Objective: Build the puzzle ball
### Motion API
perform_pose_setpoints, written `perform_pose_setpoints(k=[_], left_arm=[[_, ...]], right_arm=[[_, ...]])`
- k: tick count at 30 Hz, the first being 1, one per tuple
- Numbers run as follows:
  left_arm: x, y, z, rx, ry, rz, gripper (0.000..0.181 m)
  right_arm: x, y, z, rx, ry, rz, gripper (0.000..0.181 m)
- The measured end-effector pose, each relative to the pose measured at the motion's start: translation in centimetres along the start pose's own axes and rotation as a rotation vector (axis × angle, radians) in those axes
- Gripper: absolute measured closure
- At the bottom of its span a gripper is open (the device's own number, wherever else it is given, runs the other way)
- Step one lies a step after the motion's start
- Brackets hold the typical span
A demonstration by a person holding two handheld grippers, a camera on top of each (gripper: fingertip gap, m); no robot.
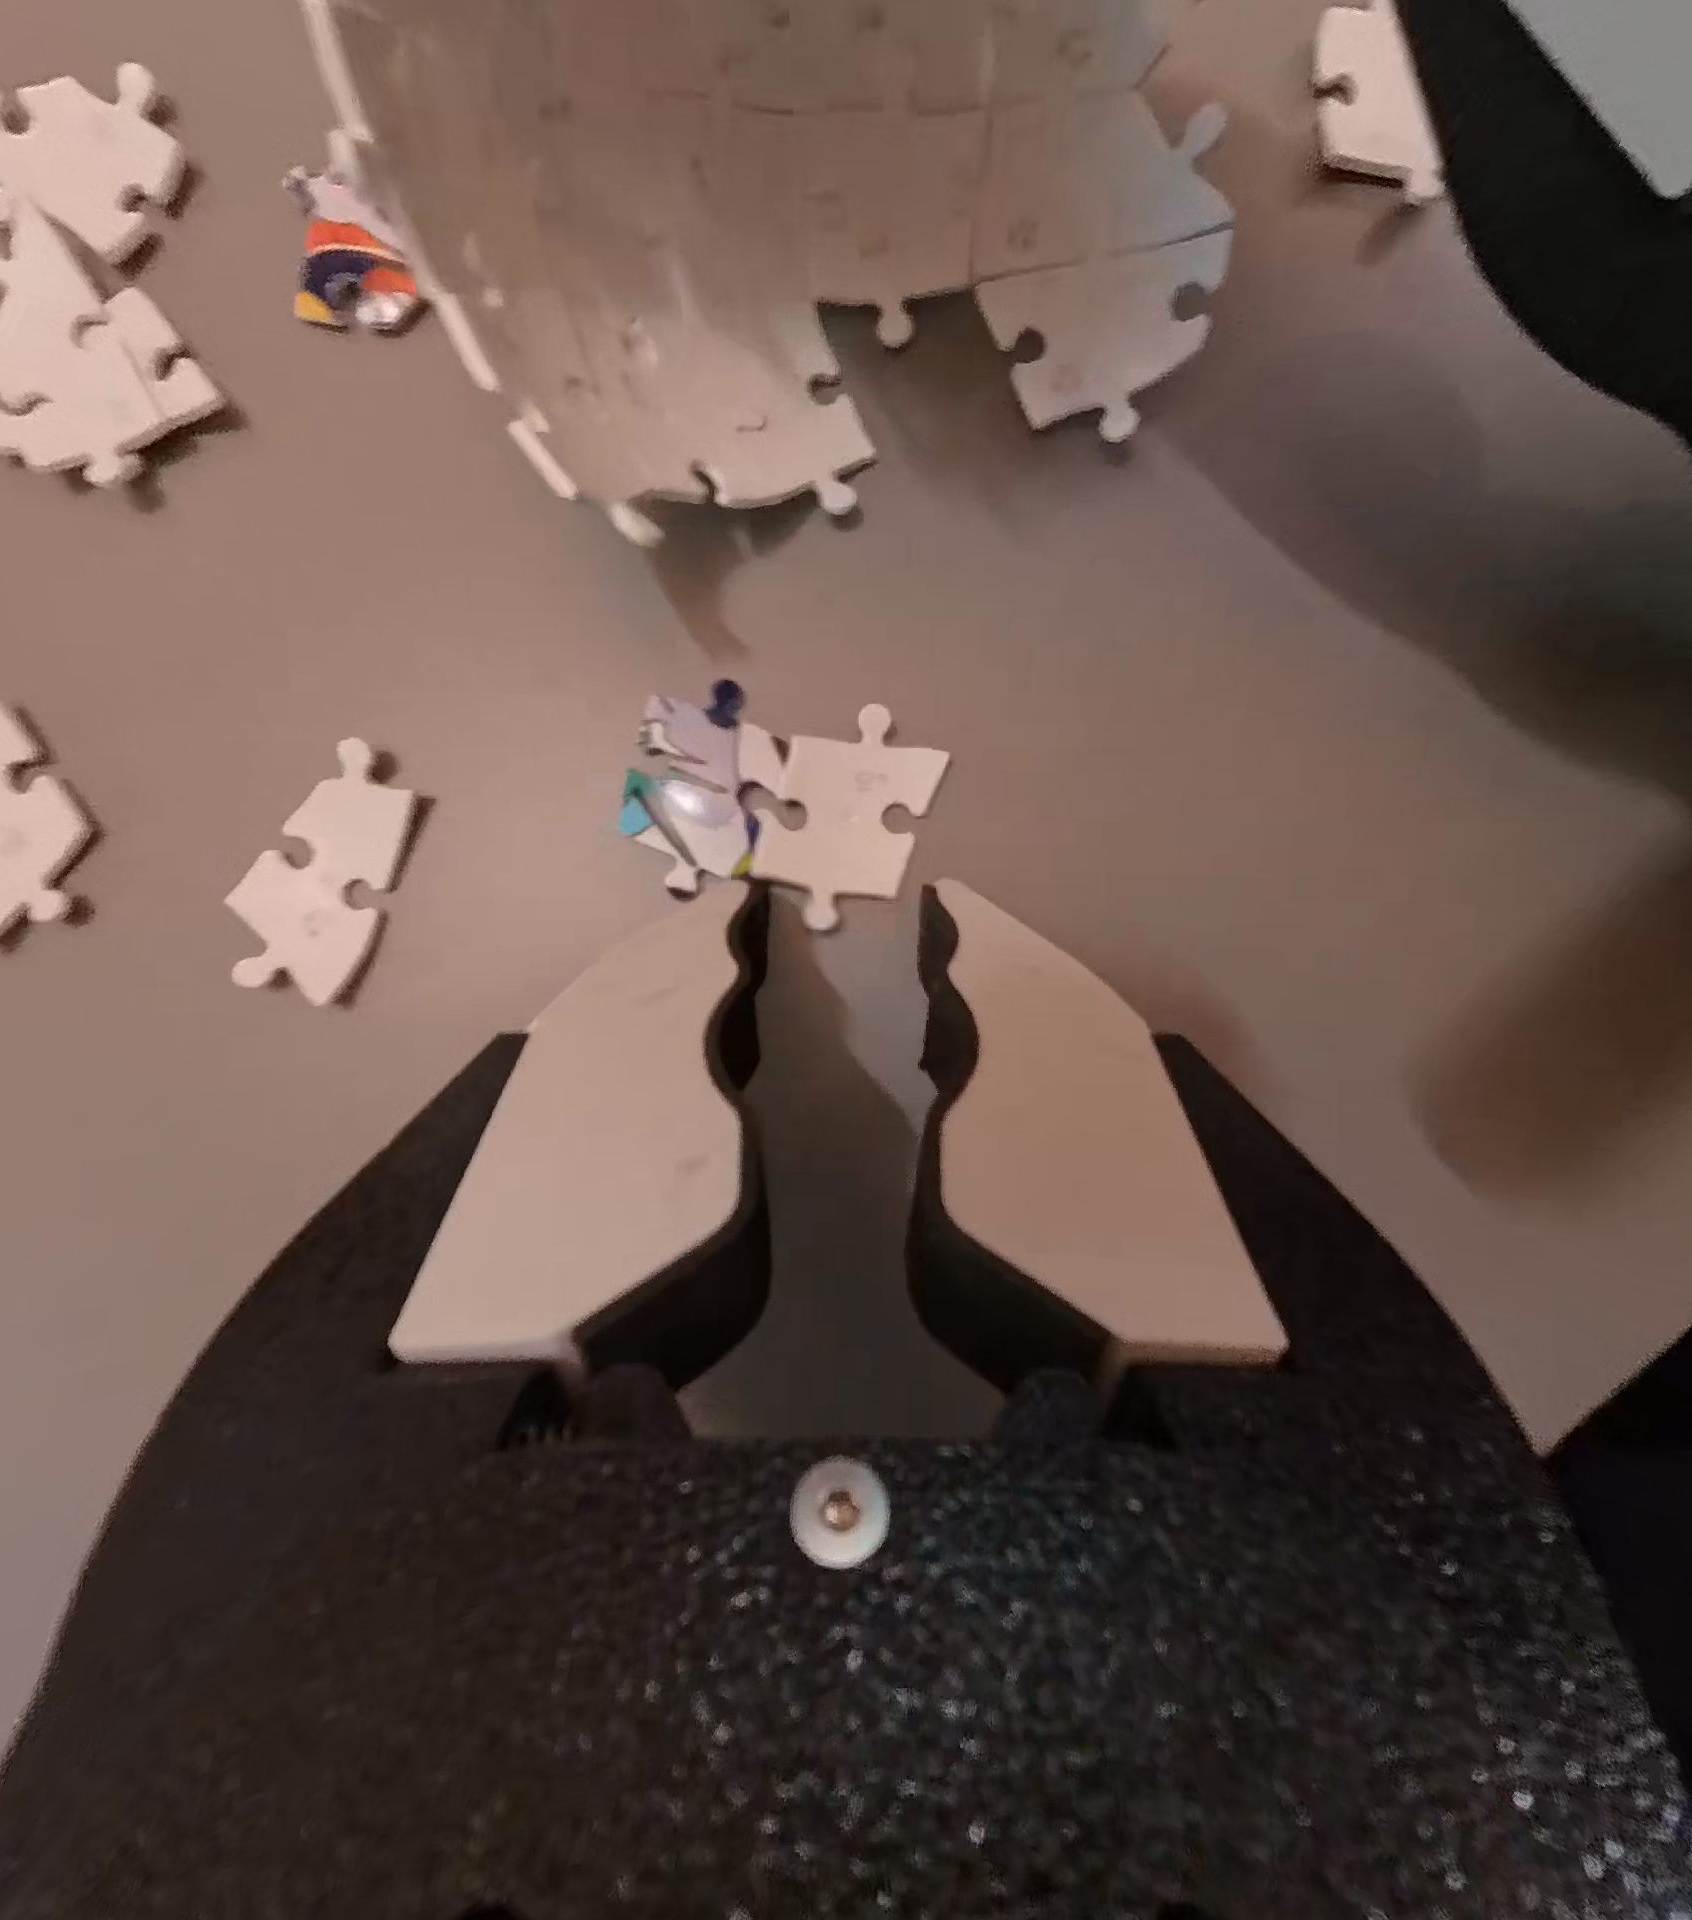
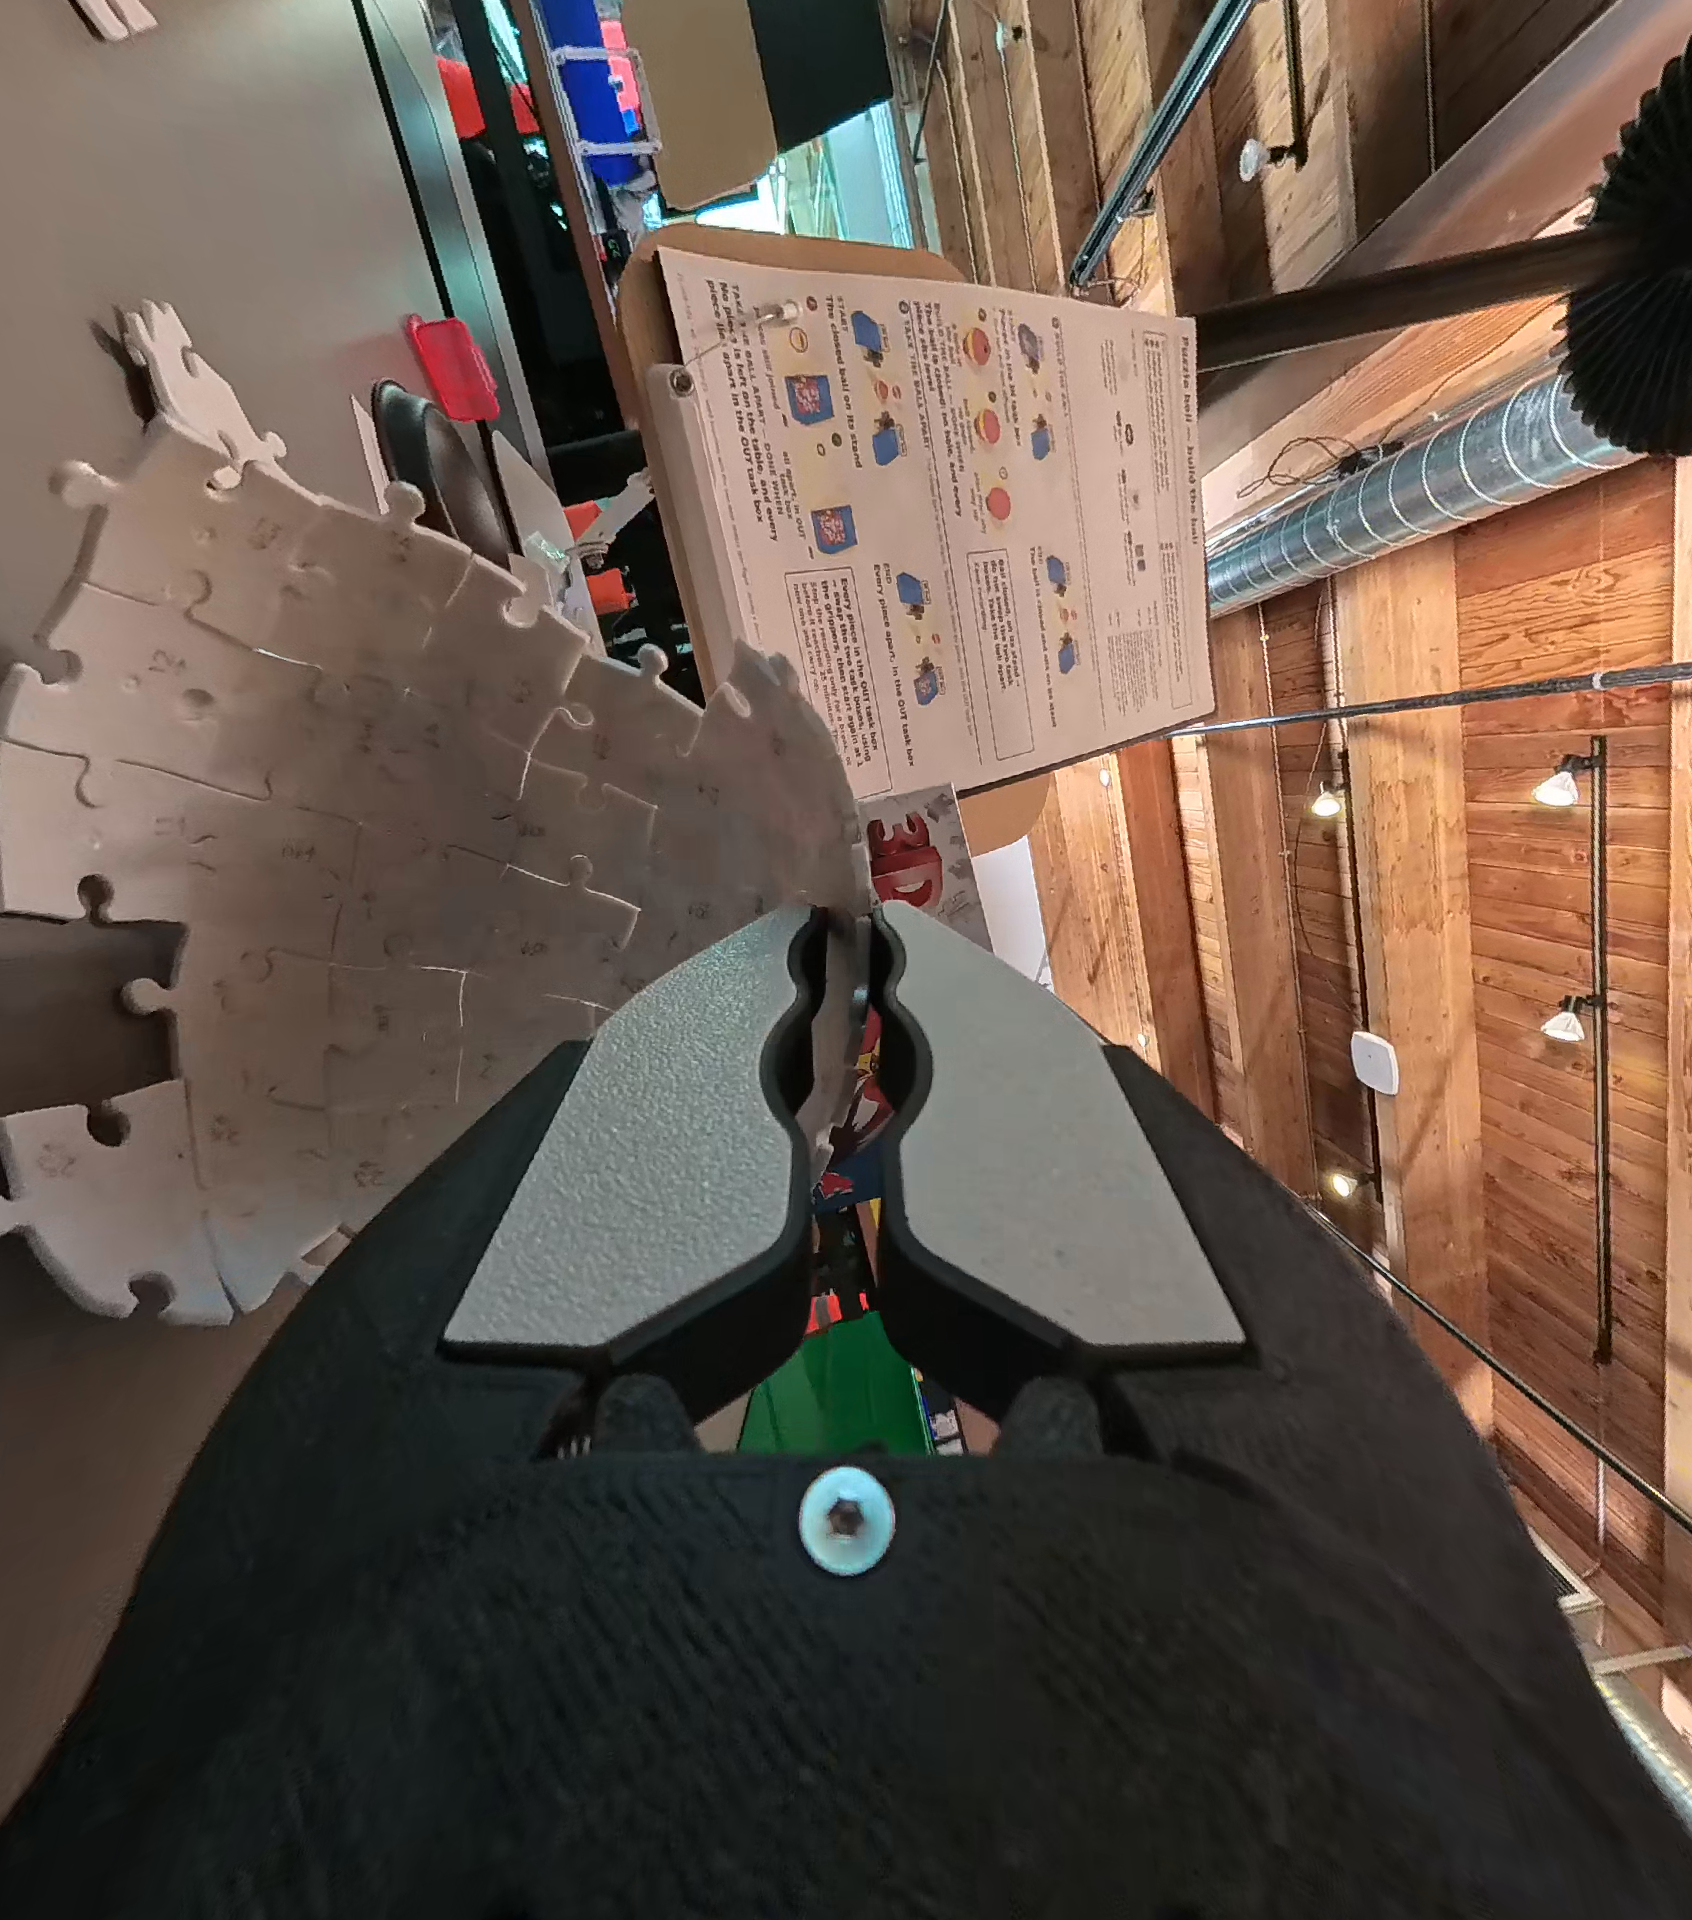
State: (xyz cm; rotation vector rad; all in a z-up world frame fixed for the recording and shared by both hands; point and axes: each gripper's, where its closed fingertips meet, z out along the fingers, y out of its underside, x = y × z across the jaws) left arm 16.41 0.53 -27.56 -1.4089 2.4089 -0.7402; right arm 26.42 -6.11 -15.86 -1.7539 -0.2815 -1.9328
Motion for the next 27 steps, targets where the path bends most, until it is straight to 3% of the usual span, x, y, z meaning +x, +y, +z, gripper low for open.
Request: perform_pose_setpoints(k=[6,11,18,24,27], left_arm=[[1.3,0.1,-0.3,0.018,0.059,0.016,0.155],[-0.2,0.4,-0.3,0.01,0.013,0.003,0.155],[2.7,-0.4,0.2,0.033,0.11,0.042,0.156],[0.8,-1.4,-0.3,0.094,0.023,0.085,0.156],[0.5,-0.6,0.1,0.028,0.011,0.085,0.157]], right_arm=[[-0.1,0.2,0.1,-0.011,-0.003,0.011,0.174],[-0.2,0.4,0.1,-0.01,-0.001,0.033,0.174],[-0.2,0.7,0.0,-0.012,-0.002,0.051,0.174],[-0.2,0.6,0.0,-0.008,-0.001,0.055,0.174],[-0.2,0.7,0.0,-0.01,-0.002,0.06,0.174]])
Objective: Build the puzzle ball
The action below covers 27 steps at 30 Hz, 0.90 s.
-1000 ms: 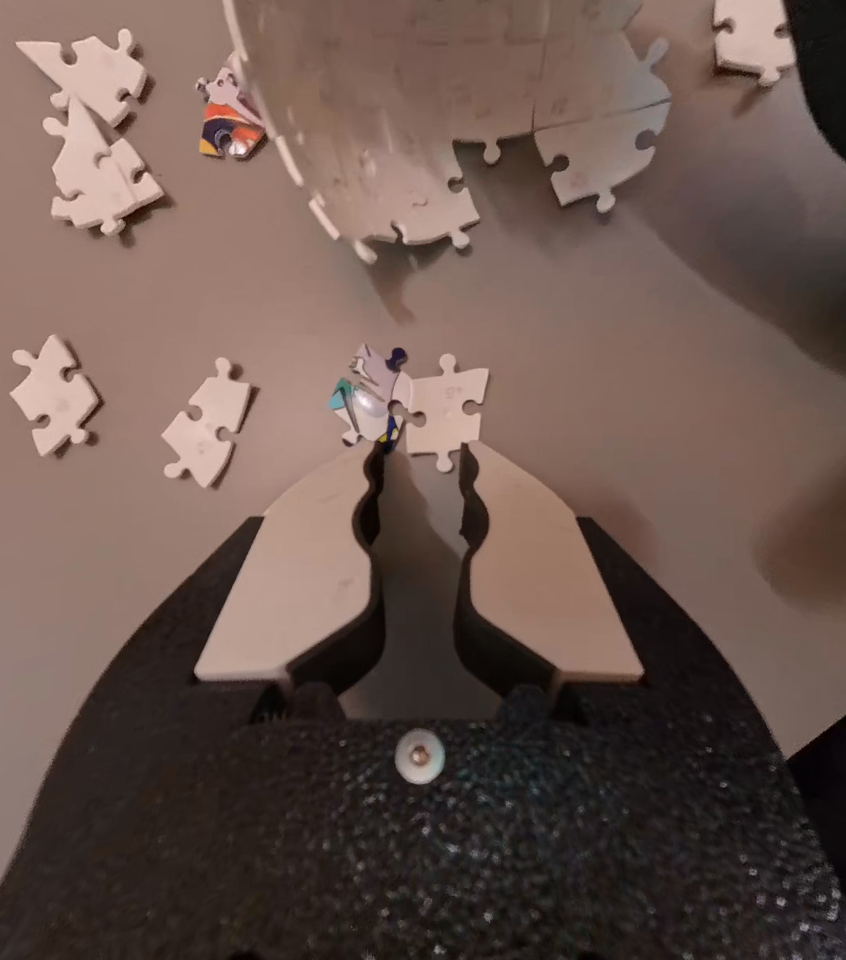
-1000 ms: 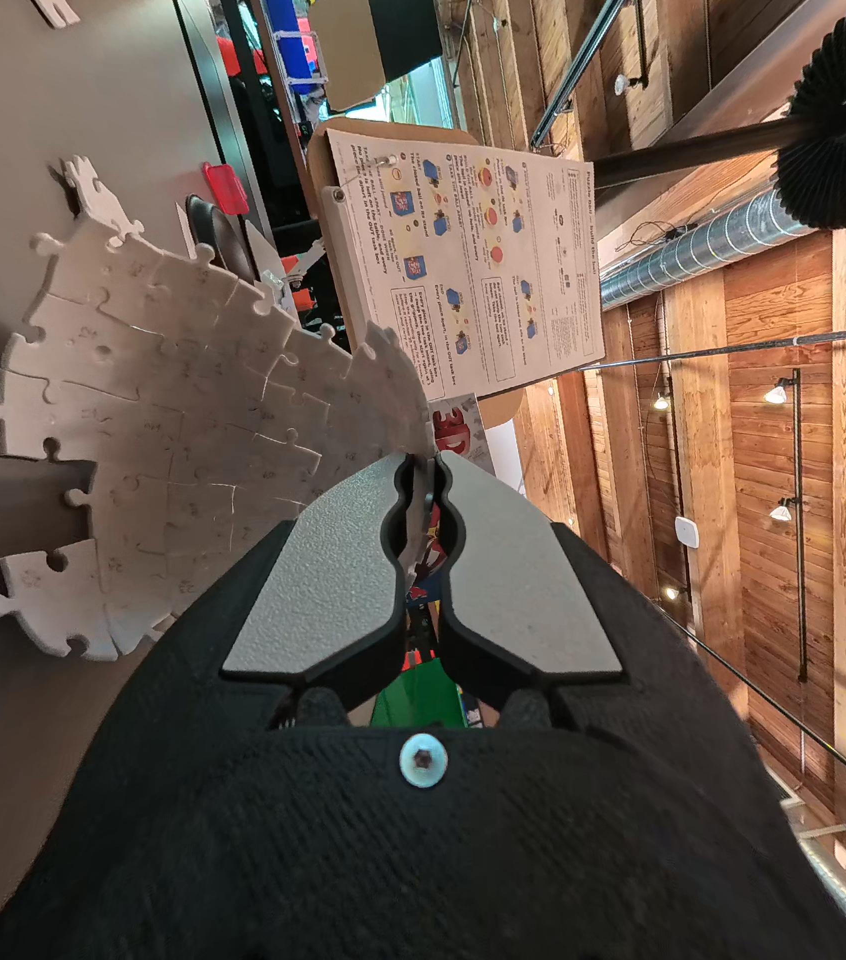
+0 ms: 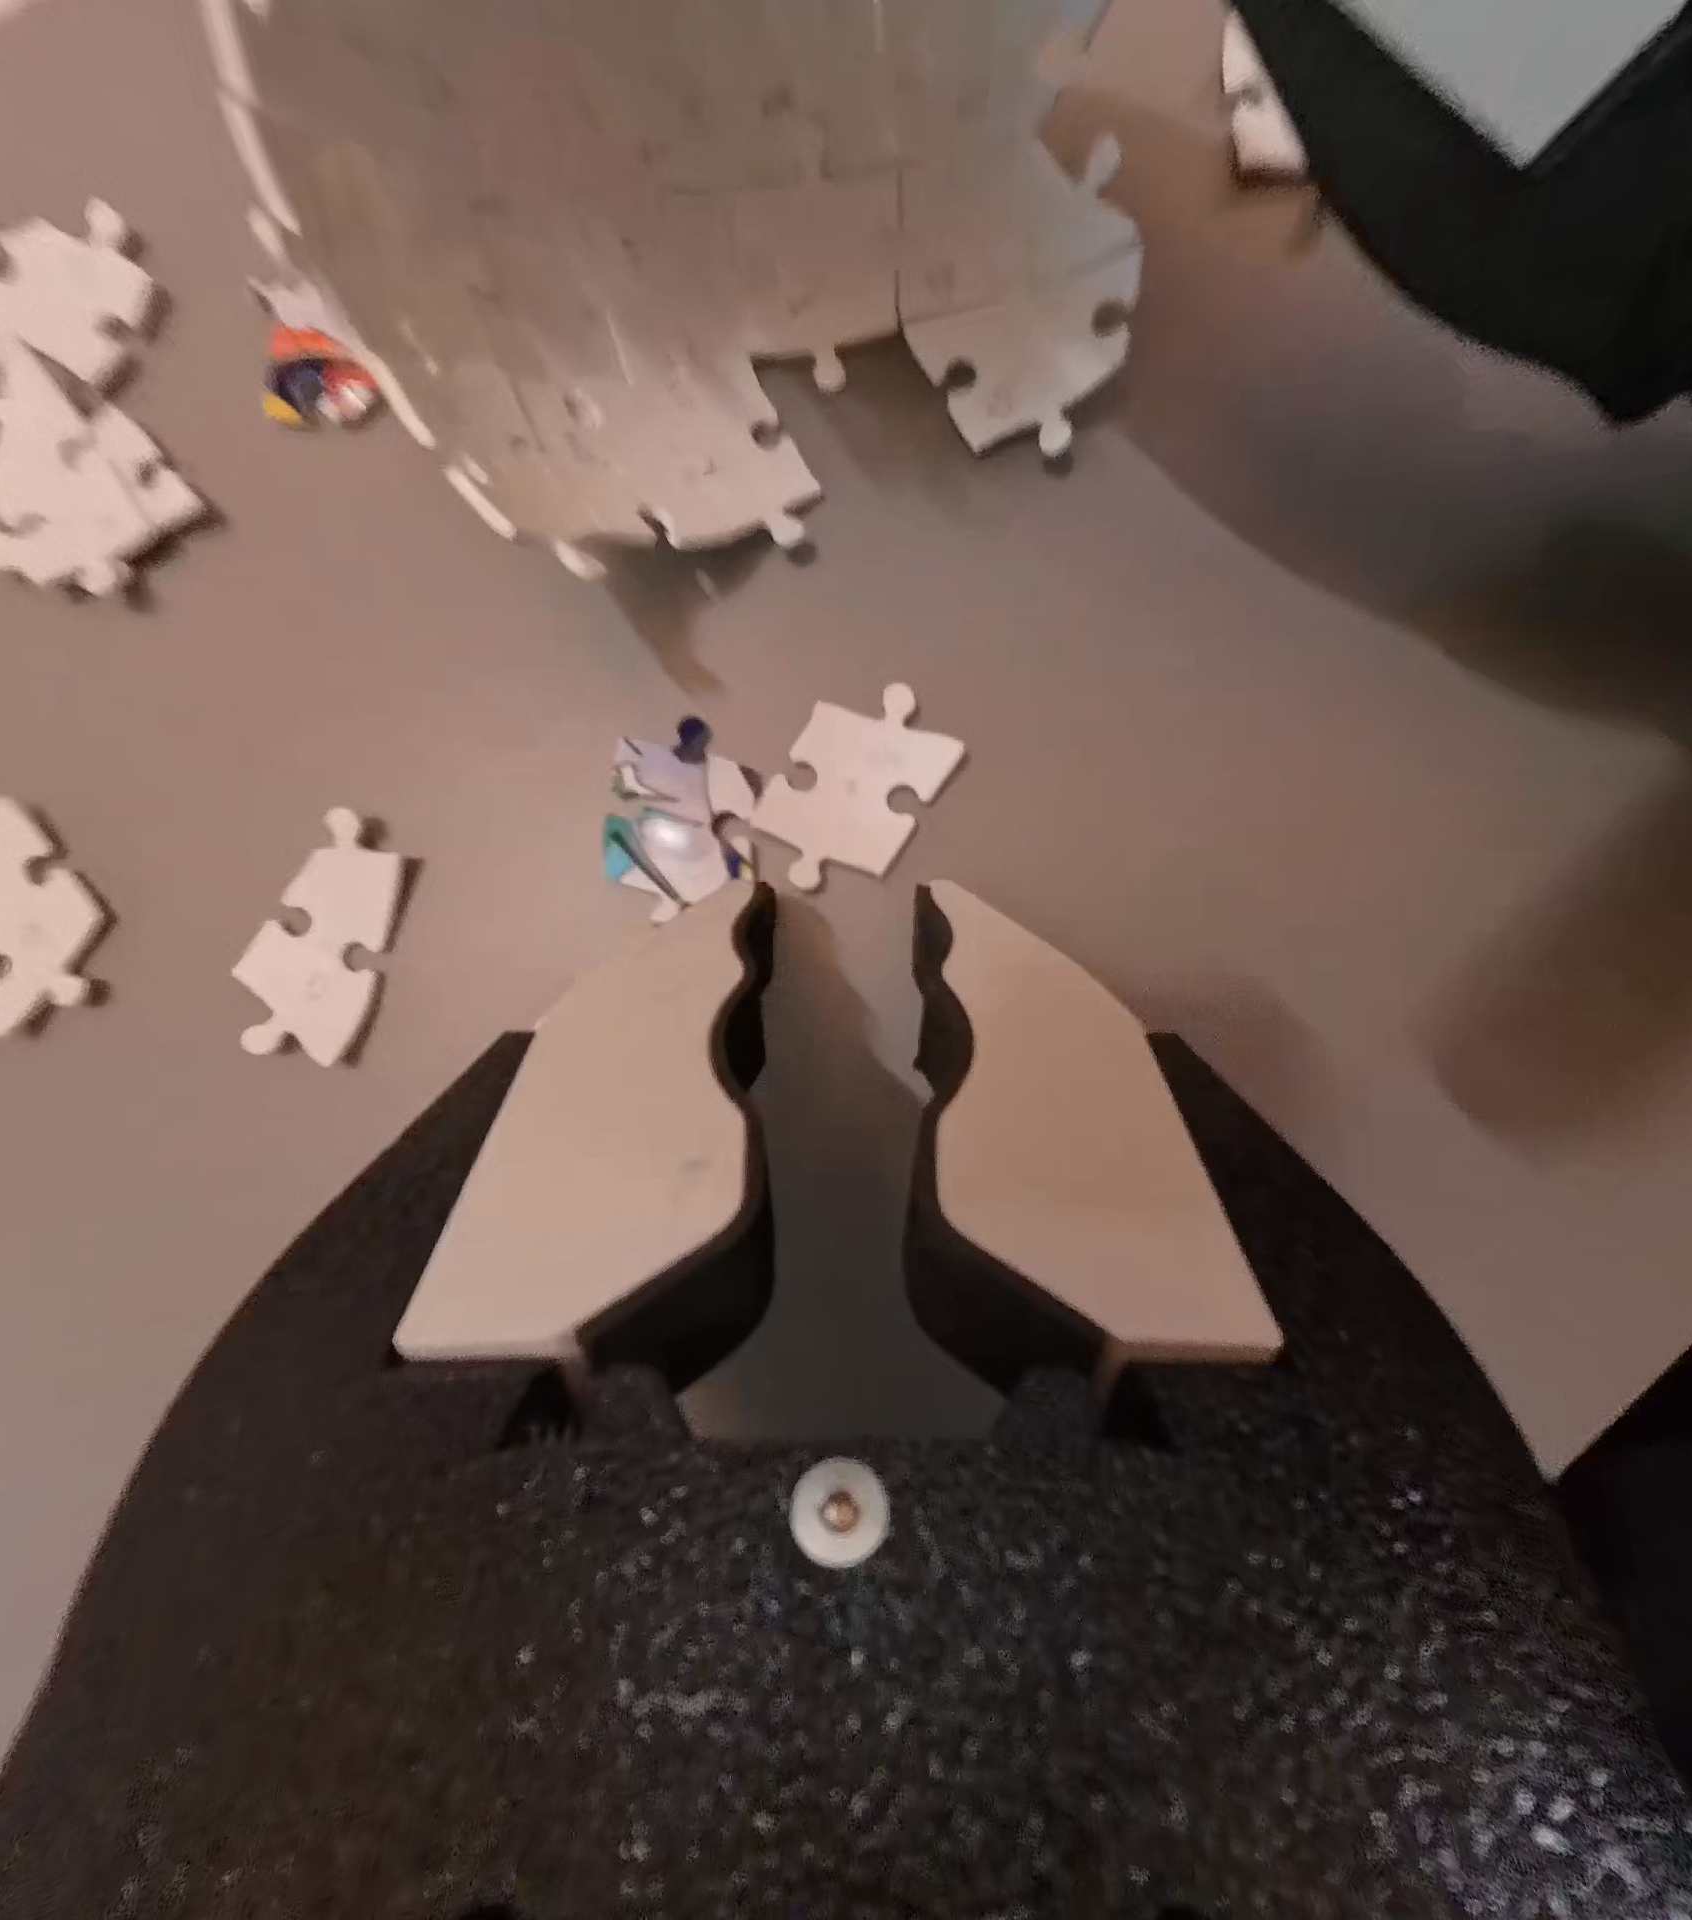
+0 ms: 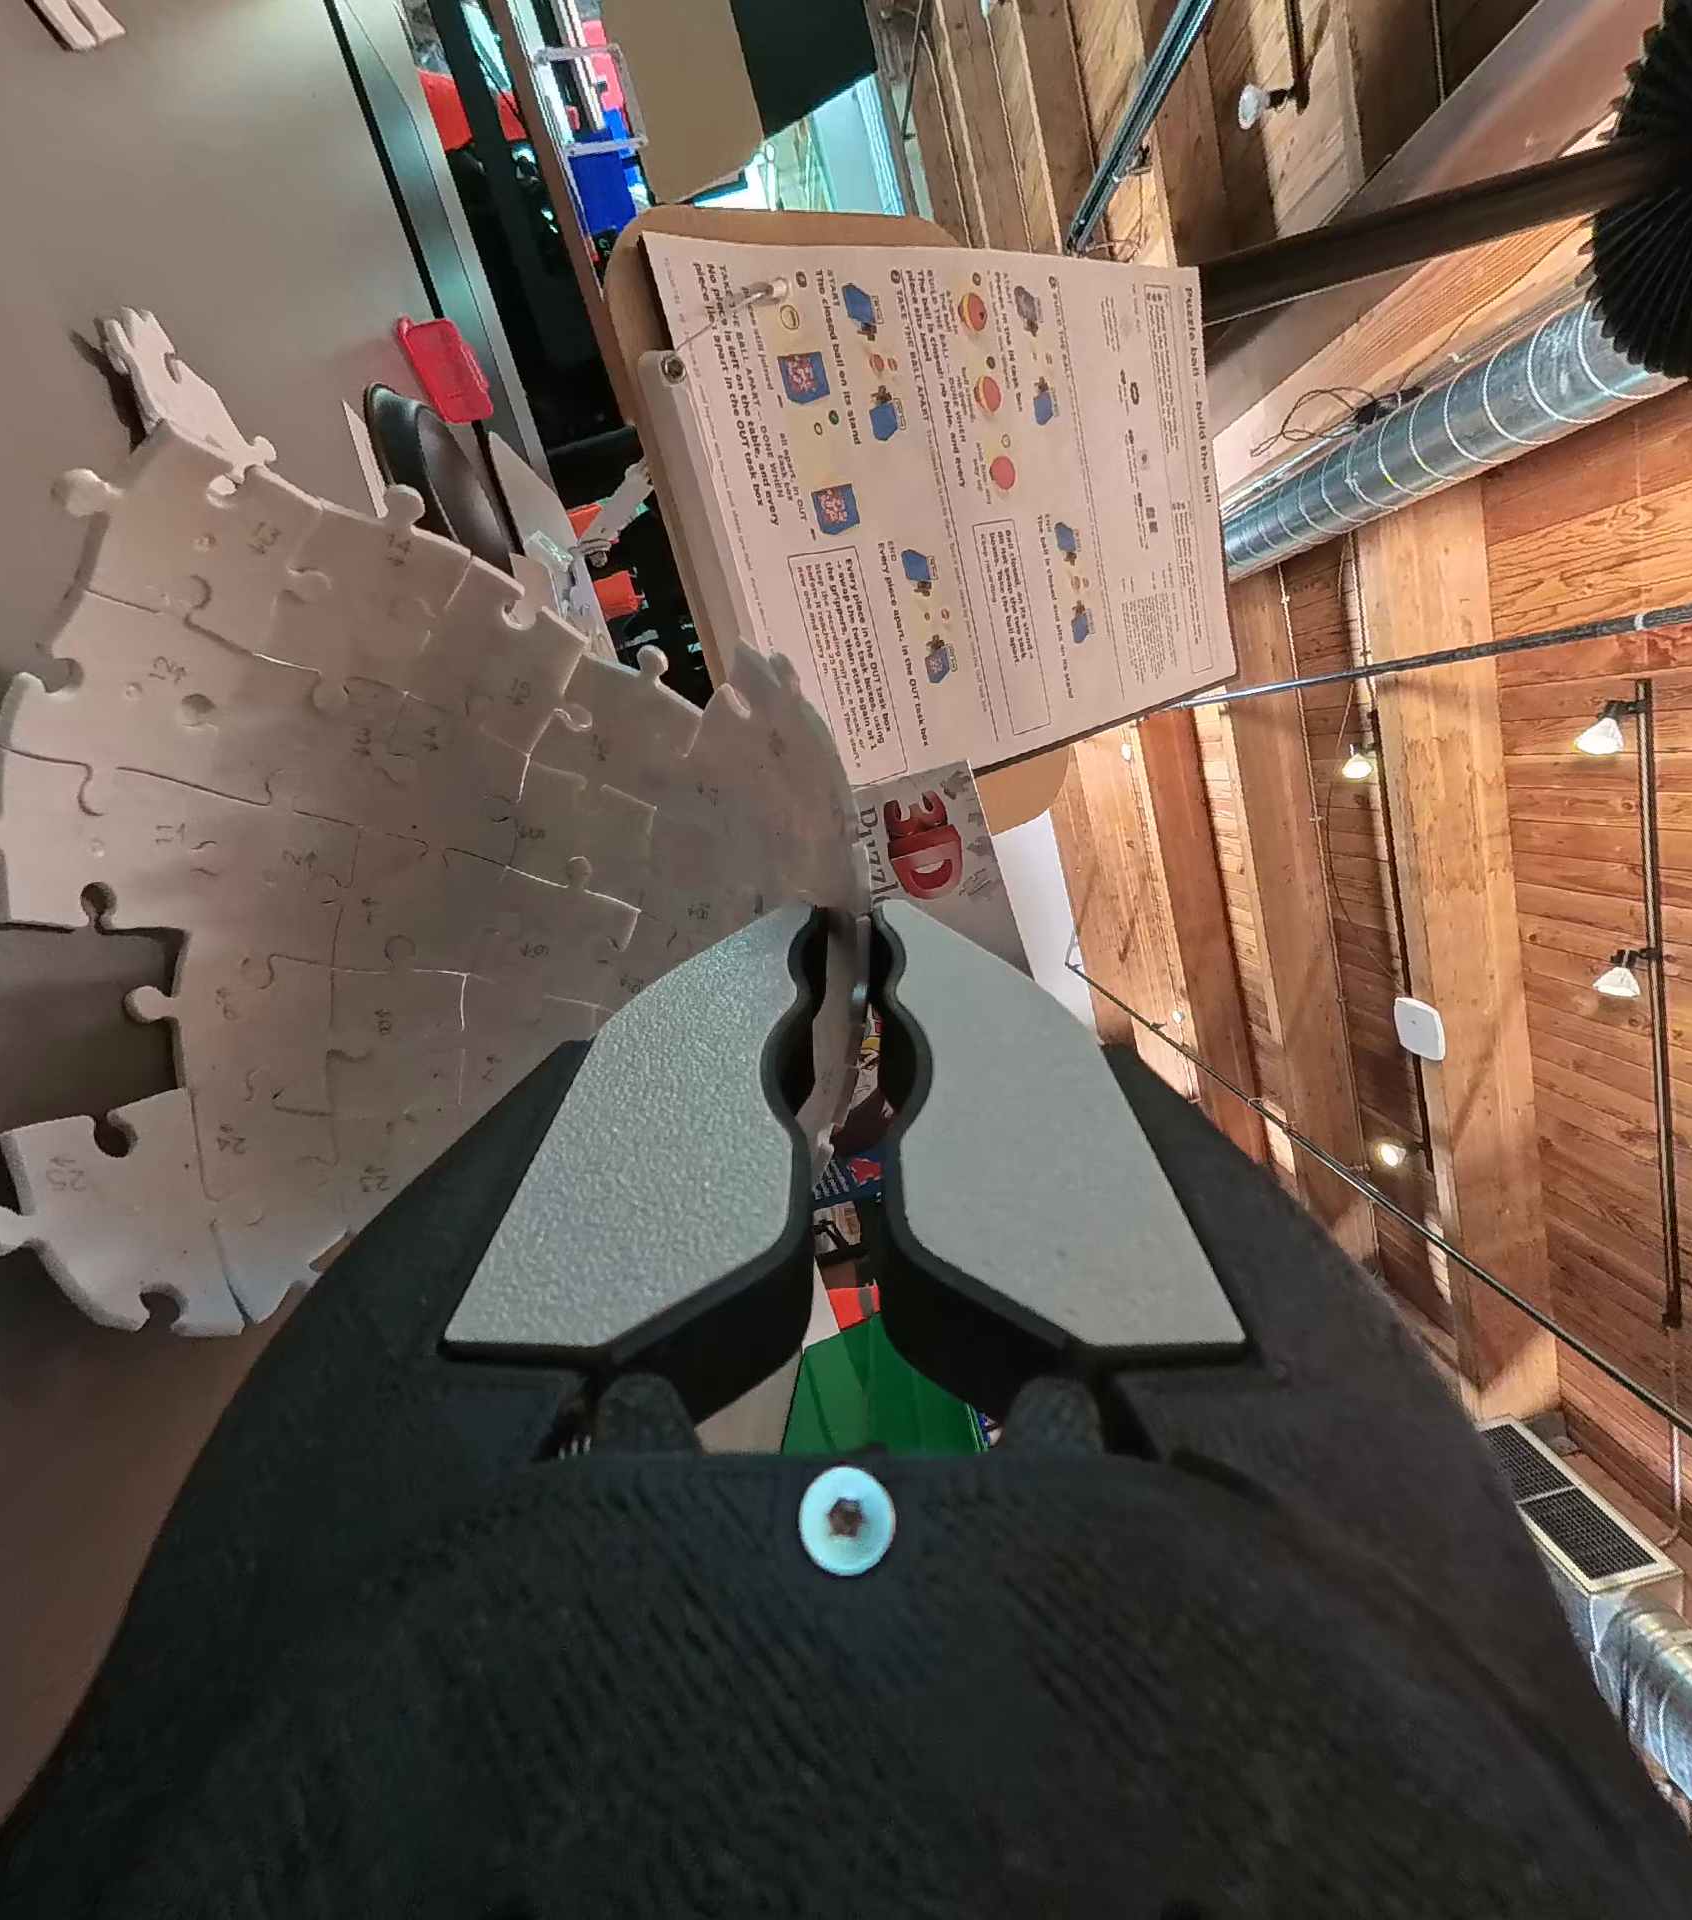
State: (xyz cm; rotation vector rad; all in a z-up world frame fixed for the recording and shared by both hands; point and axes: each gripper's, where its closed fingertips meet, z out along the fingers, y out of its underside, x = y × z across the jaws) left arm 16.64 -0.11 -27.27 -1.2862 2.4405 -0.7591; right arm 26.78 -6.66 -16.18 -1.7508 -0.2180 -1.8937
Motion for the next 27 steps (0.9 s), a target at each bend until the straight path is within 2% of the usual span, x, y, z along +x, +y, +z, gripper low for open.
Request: perform_pose_setpoints(k=[2,7,13,17,23,27], left_arm=[[0.7,0.1,0.2,-0.006,0.023,-0.005,0.161],[2.8,-0.4,0.6,0.015,0.084,0.054,0.16],[1.5,-1.5,0.1,0.08,0.045,0.041,0.163],[0.7,-2.0,0.1,0.114,0.025,0.095,0.163],[0.5,-1.6,1.1,0.048,0.017,0.183,0.154],[0.7,-1.4,1.2,0.017,0.033,0.143,0.158]], right_arm=[[0.0,0.0,0.0,0.0,0.0,0.001,0.174],[0.0,-0.1,0.0,0.003,0.003,-0.006,0.174],[-0.1,-0.3,-0.1,0.02,-0.003,-0.024,0.174],[-0.1,-0.9,0.1,0.059,-0.016,-0.054,0.175],[-0.1,-0.9,0.5,0.061,-0.037,-0.062,0.174],[-0.2,-1.0,0.4,0.058,-0.03,-0.062,0.175]])
